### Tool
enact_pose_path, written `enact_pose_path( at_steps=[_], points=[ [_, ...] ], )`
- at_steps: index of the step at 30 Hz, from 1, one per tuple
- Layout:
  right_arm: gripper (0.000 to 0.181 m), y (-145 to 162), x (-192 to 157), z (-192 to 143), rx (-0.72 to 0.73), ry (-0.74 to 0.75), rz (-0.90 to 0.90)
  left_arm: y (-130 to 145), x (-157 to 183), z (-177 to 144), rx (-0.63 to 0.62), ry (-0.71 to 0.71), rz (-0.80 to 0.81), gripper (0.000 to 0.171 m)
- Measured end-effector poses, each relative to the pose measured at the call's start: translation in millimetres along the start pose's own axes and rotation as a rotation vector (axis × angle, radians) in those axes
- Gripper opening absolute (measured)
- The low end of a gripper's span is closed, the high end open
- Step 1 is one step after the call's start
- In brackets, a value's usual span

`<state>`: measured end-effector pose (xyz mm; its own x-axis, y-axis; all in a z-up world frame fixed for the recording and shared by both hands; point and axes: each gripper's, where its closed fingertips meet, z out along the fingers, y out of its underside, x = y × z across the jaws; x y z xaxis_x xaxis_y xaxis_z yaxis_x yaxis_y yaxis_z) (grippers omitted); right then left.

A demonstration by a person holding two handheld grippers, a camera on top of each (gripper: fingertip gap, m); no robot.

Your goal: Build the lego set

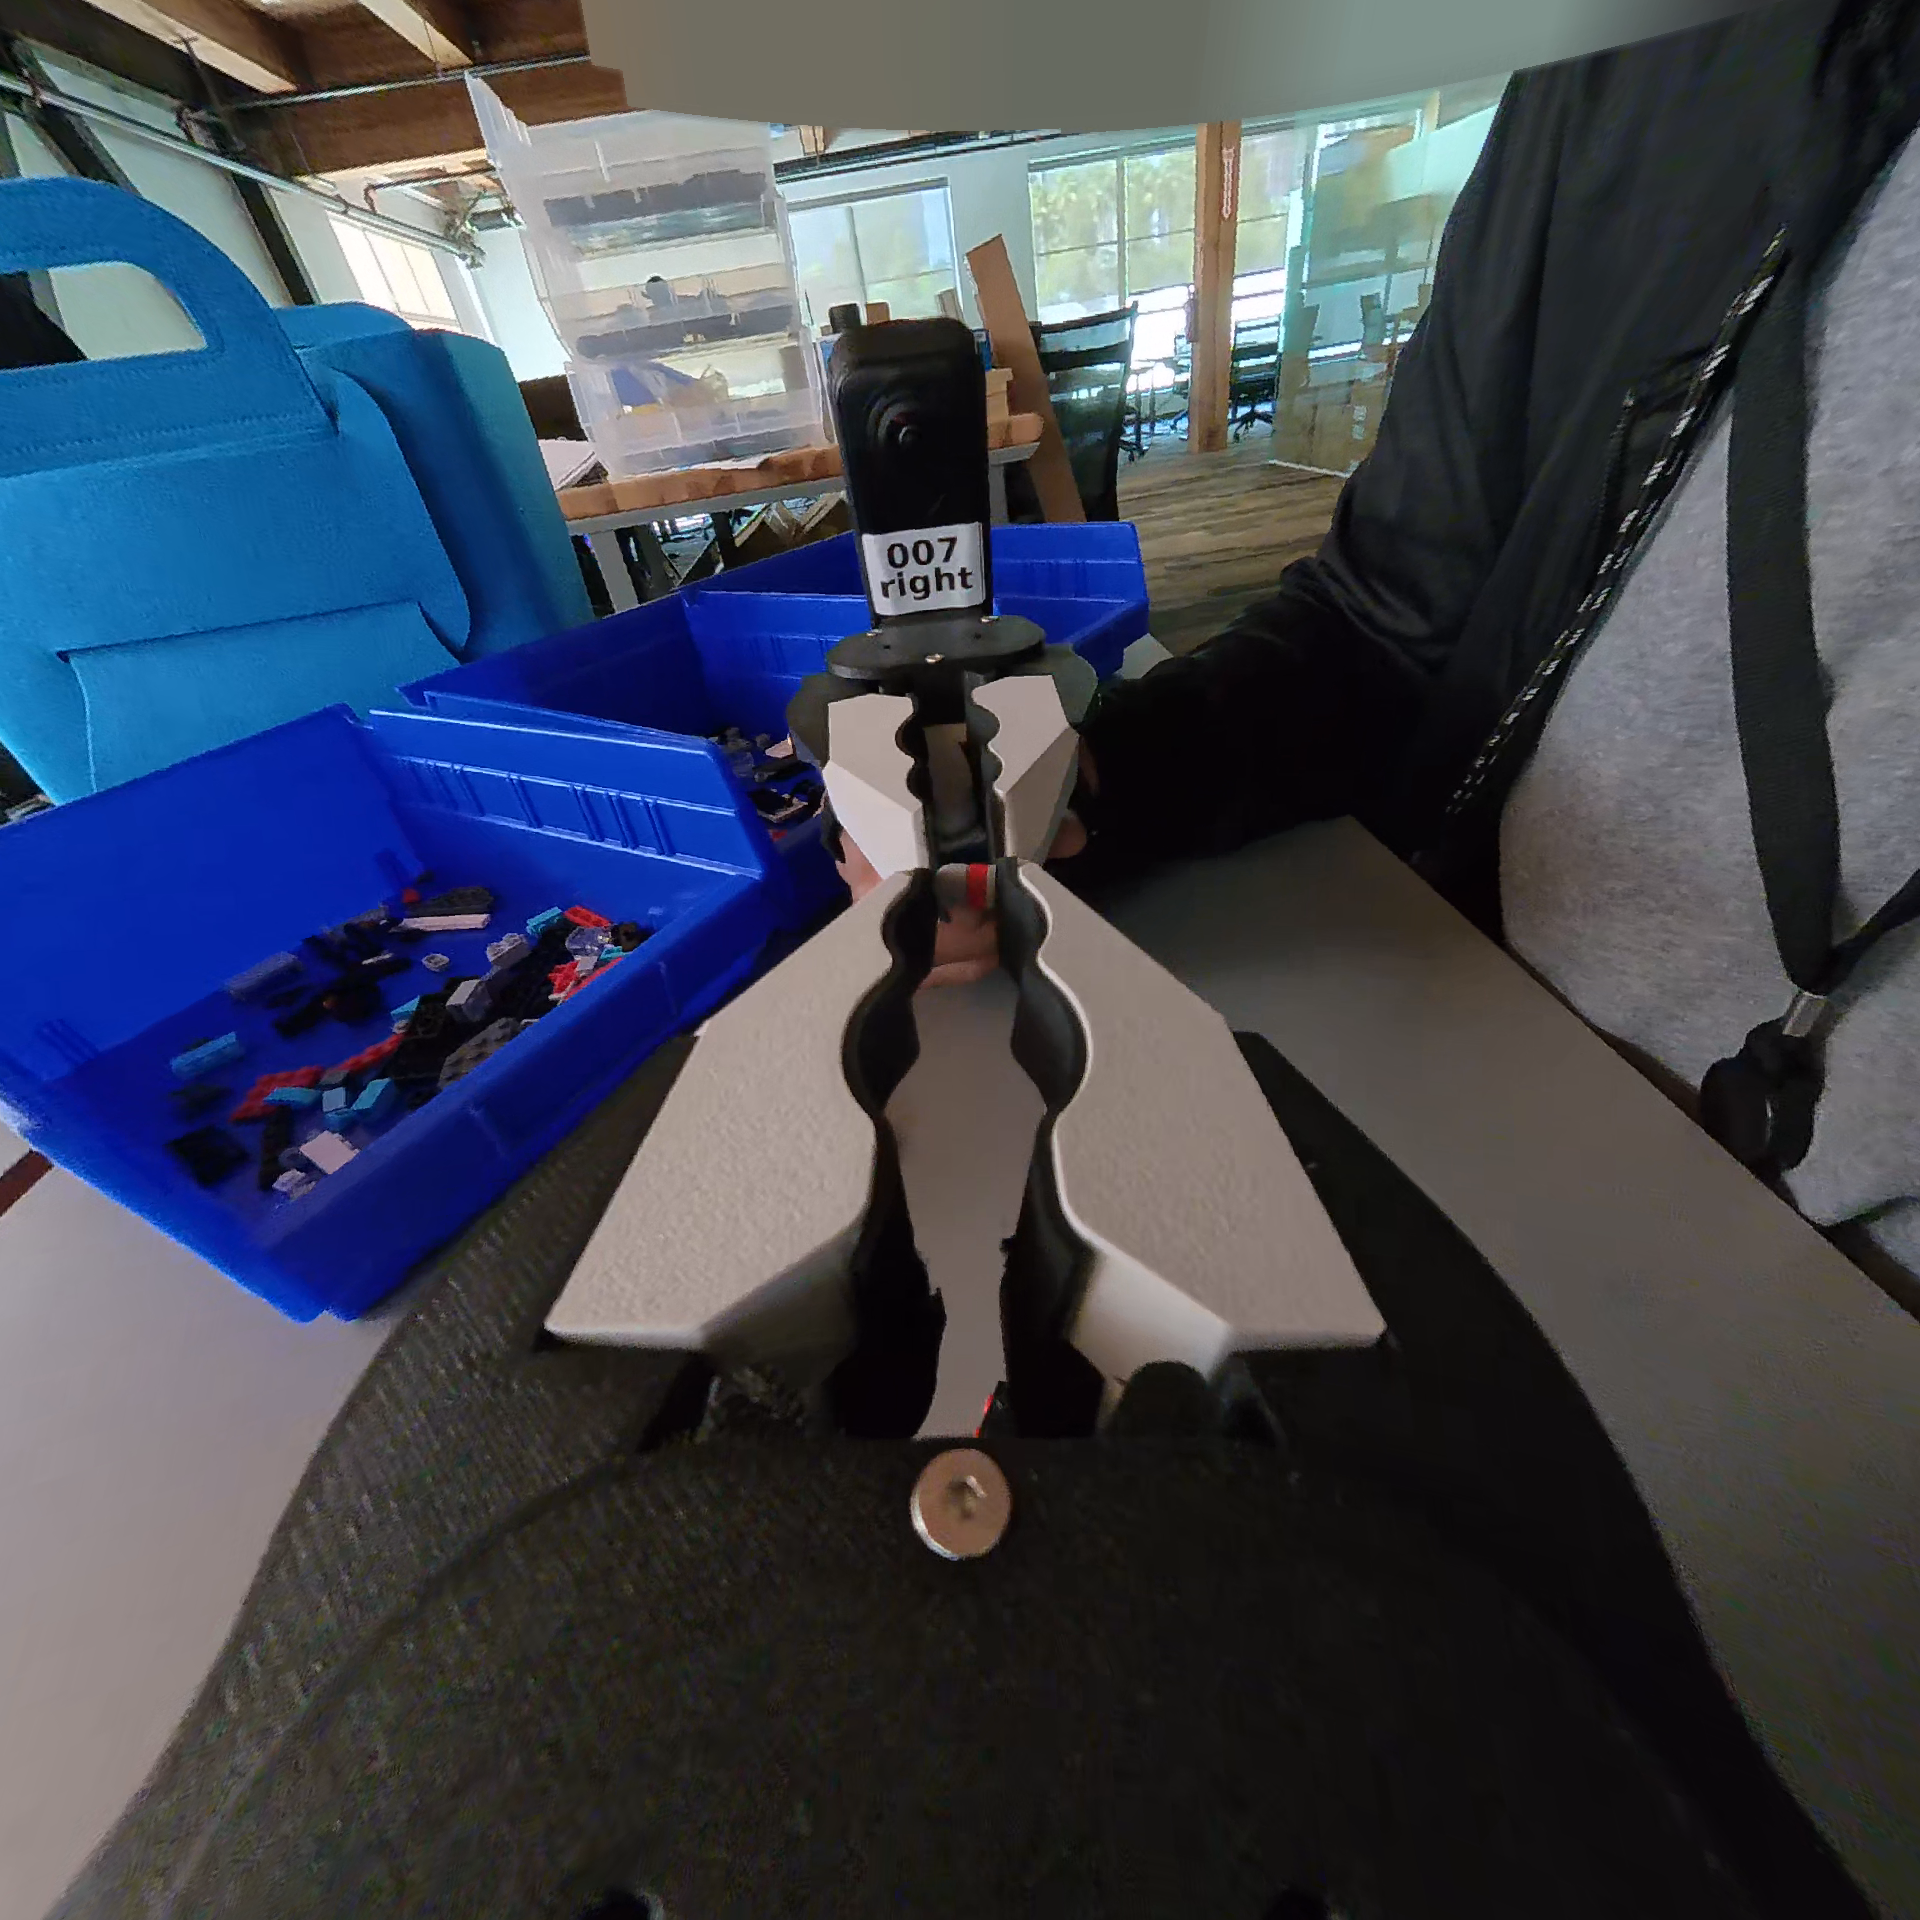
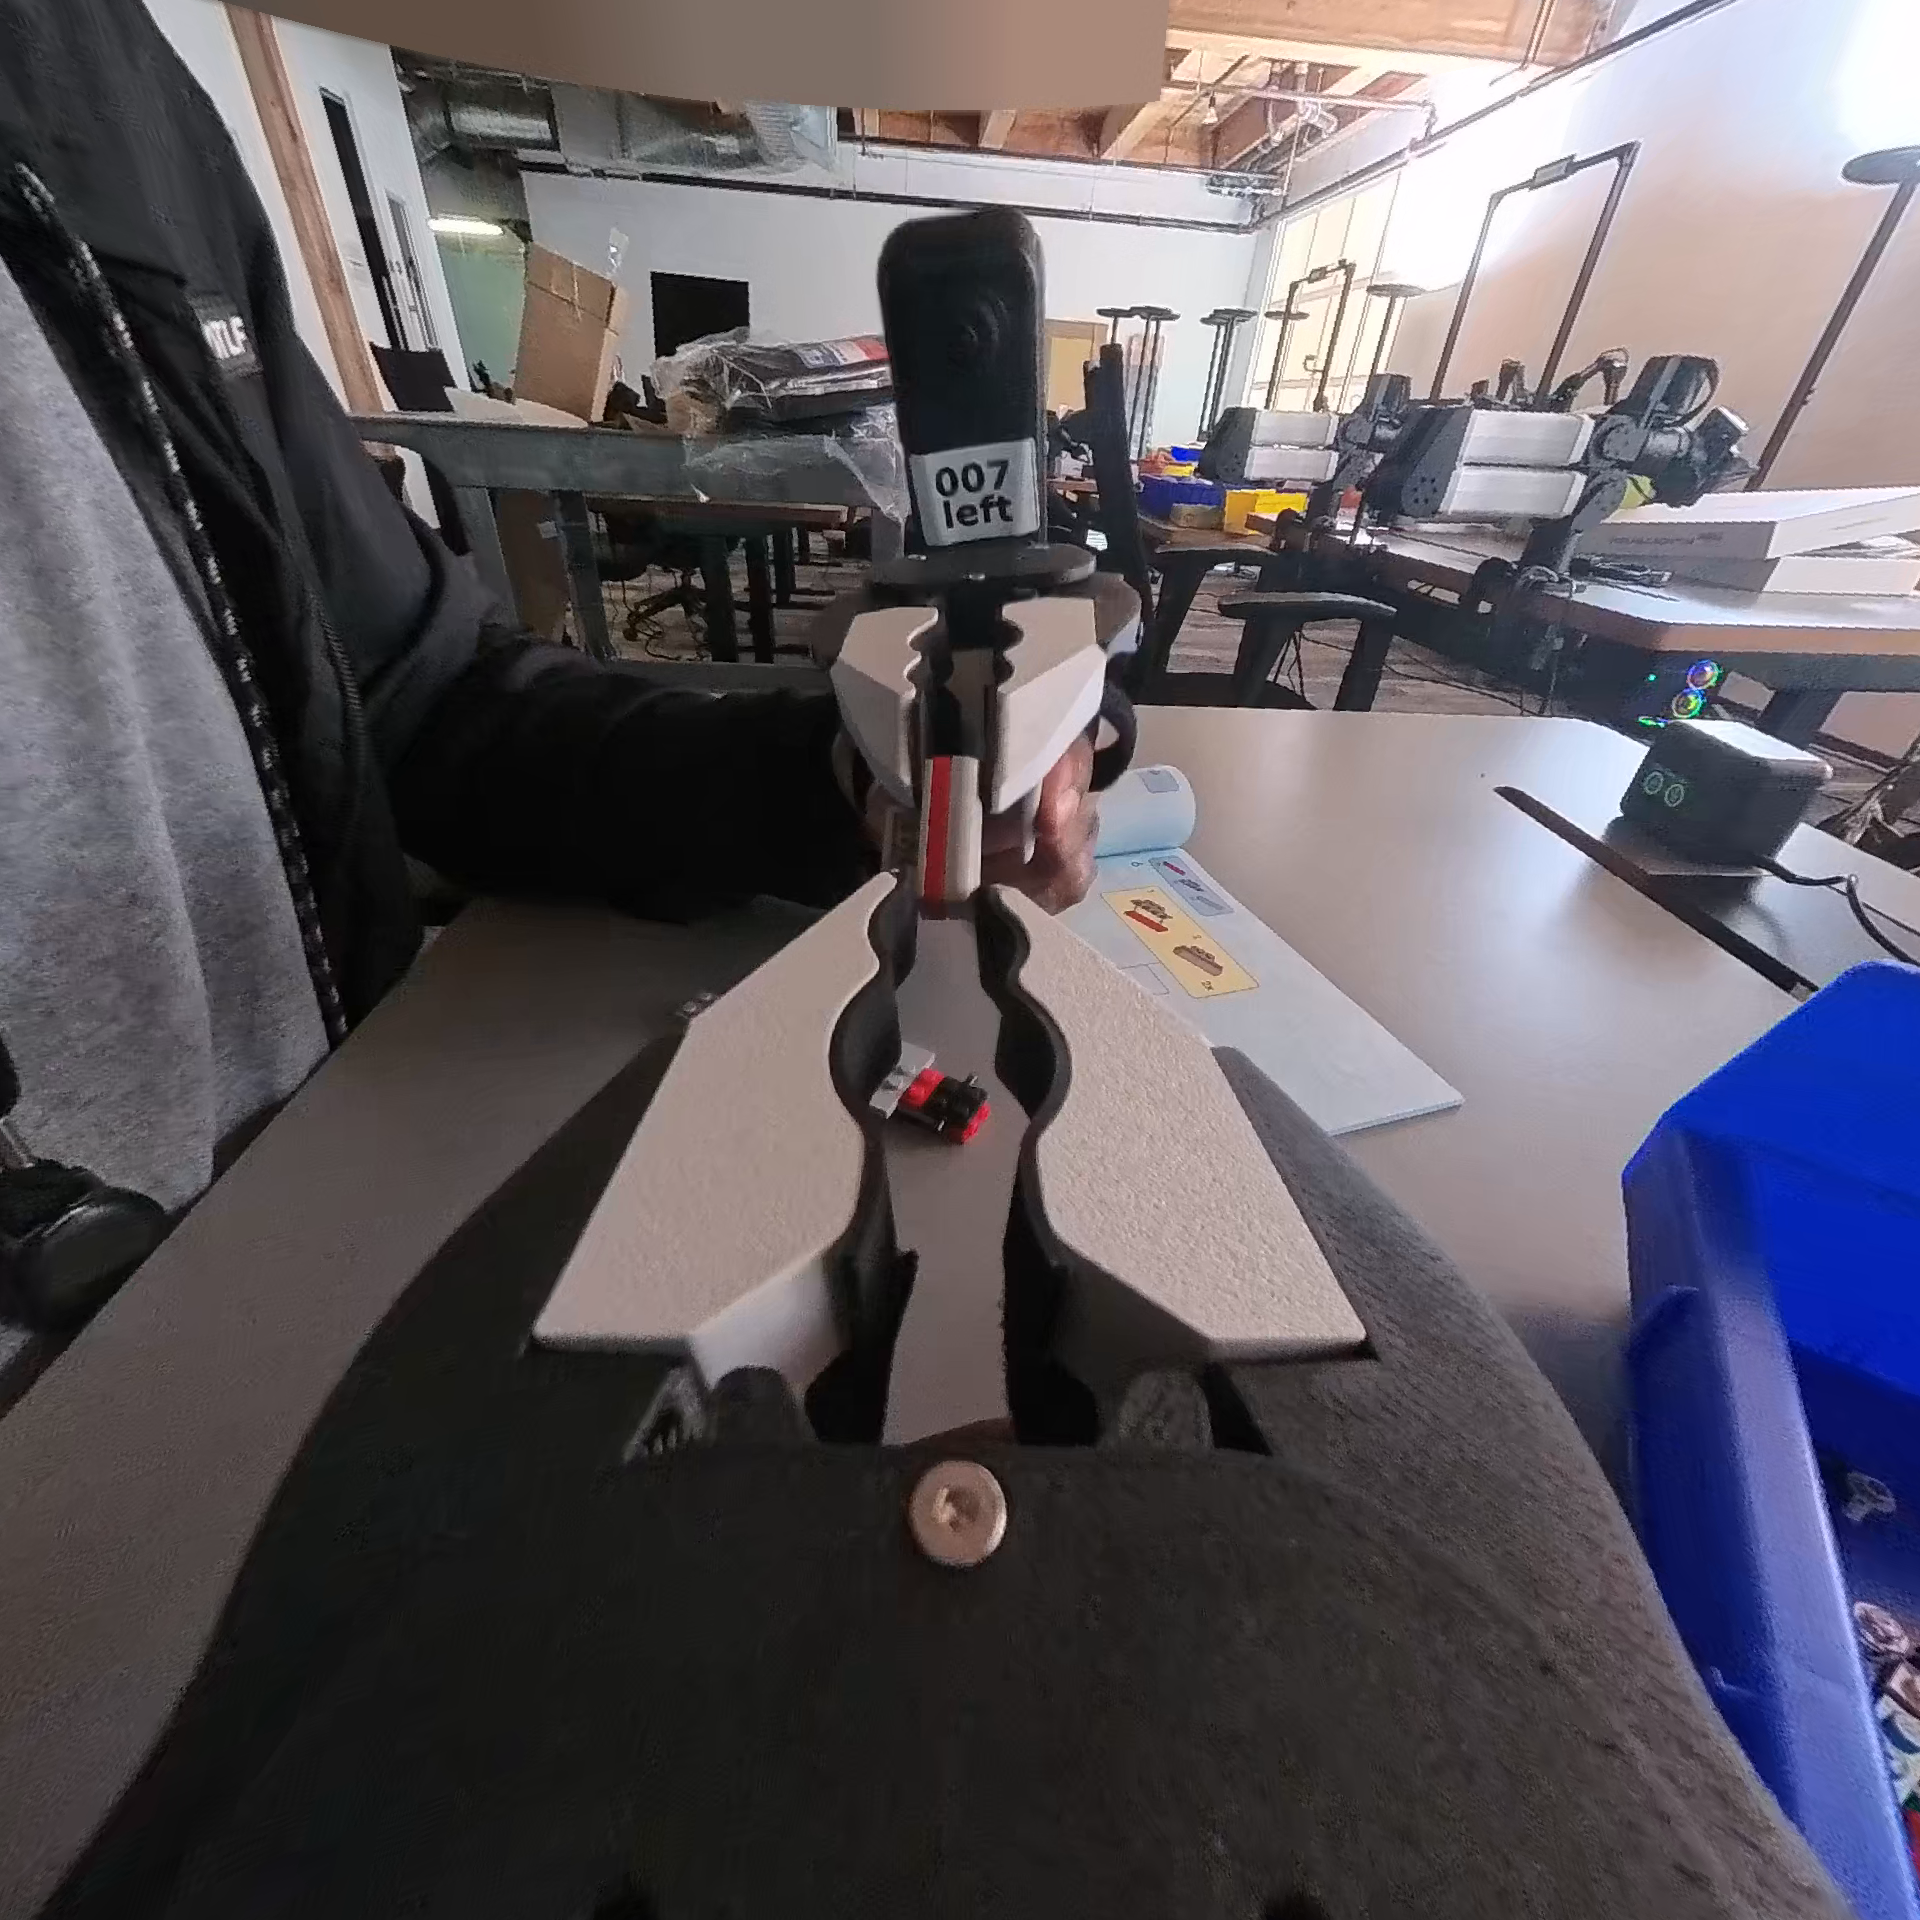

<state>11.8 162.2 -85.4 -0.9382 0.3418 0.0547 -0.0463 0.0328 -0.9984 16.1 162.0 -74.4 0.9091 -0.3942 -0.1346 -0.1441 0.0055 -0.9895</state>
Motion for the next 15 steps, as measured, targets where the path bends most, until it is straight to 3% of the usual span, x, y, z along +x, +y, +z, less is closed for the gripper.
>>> enact_pose_path(
  at_steps=[9,15],
  points=[
    [0.014,10.8,15.6,-0.5,-0.068,0.094,-0.024,12.0,-13.4,-0.3,-0.056,-0.061,-0.033,0.010],
    [0.028,11.7,12.7,-3.4,-0.069,0.067,-0.018,19.5,-6.1,3.4,-0.107,-0.025,-0.014,0.010]
  ],
)
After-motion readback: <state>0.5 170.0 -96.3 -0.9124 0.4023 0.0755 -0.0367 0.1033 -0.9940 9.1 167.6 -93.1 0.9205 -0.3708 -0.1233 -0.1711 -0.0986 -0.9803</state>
